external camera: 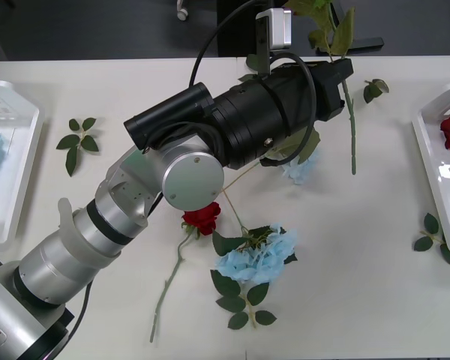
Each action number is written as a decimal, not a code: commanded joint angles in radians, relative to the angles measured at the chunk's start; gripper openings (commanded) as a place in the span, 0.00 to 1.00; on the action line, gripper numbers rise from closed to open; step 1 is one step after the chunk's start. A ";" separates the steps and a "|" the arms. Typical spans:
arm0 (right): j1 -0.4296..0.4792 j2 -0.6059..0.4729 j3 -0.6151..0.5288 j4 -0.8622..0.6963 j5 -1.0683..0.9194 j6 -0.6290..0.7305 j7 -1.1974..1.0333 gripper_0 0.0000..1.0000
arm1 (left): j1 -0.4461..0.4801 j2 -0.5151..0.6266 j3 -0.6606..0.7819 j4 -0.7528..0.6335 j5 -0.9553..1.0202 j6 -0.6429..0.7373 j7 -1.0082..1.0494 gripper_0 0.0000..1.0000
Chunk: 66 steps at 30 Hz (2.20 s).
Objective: Place the red flowers into the right box and the blue flowers into the left box. If a person shows an open palm, hand one flower to the person first, then continue sorting.
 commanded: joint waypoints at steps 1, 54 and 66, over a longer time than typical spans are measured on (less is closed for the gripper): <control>-0.020 -0.111 -0.036 -0.039 -0.164 0.031 0.123 0.96 | -0.048 0.021 -0.017 -0.011 0.005 -0.016 0.057 0.00; 0.019 0.085 0.052 -0.390 -1.480 0.515 0.692 0.95 | -0.048 0.021 -0.017 -0.011 0.005 -0.016 0.057 0.00; 0.019 0.060 0.062 -0.401 -1.423 0.509 0.646 0.00 | -0.048 0.021 -0.017 -0.011 0.005 -0.016 0.057 0.00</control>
